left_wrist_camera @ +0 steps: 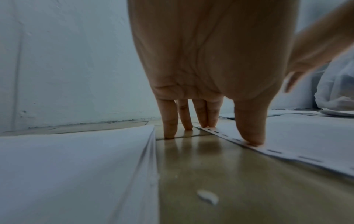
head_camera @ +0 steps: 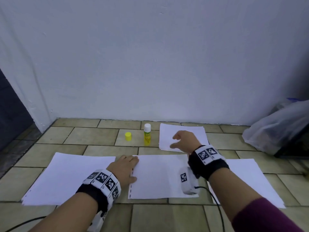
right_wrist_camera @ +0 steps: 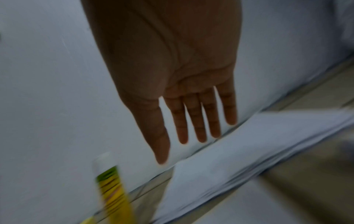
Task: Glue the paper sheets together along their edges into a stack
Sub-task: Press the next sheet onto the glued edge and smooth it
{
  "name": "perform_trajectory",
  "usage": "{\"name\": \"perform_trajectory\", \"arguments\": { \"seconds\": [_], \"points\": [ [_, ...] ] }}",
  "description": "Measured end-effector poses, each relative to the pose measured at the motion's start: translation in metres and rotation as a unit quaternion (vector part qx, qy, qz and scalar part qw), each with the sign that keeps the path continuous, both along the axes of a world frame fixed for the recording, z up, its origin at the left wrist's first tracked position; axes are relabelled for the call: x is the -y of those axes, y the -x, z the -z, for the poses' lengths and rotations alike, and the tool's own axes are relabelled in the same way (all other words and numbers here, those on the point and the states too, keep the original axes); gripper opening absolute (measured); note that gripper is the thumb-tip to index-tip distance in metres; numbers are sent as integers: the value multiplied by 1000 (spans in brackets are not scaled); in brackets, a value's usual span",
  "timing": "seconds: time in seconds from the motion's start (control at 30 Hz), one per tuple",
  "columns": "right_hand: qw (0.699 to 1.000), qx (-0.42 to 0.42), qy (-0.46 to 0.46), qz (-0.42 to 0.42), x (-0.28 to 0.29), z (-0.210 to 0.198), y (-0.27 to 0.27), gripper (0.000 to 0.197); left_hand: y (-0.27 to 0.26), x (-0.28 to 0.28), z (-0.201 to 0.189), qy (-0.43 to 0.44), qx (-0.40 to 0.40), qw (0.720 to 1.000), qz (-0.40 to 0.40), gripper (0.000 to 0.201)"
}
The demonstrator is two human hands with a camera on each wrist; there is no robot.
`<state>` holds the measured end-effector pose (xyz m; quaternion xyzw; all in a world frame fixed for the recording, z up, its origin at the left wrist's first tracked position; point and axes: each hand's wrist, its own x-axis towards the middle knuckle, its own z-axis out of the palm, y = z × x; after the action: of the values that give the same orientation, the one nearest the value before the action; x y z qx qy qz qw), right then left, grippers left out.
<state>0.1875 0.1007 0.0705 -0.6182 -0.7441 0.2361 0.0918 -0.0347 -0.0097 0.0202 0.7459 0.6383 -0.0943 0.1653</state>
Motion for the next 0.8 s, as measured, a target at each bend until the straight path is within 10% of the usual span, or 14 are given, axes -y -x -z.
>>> {"name": "perform_trajectory", "arguments": {
  "seconds": [0.2,0.4,0.8],
  "points": [
    [968,217,105,68,29,0,-102,69,0,-3,0,-9,37,999,-10,54],
    [961,235,135,61,62,19,-127,94,1,0,1,5,36,999,-9,48],
    [981,182,61,35,72,17,-143,18,0,14,6,-14,54,998,3,75]
  ]
}}
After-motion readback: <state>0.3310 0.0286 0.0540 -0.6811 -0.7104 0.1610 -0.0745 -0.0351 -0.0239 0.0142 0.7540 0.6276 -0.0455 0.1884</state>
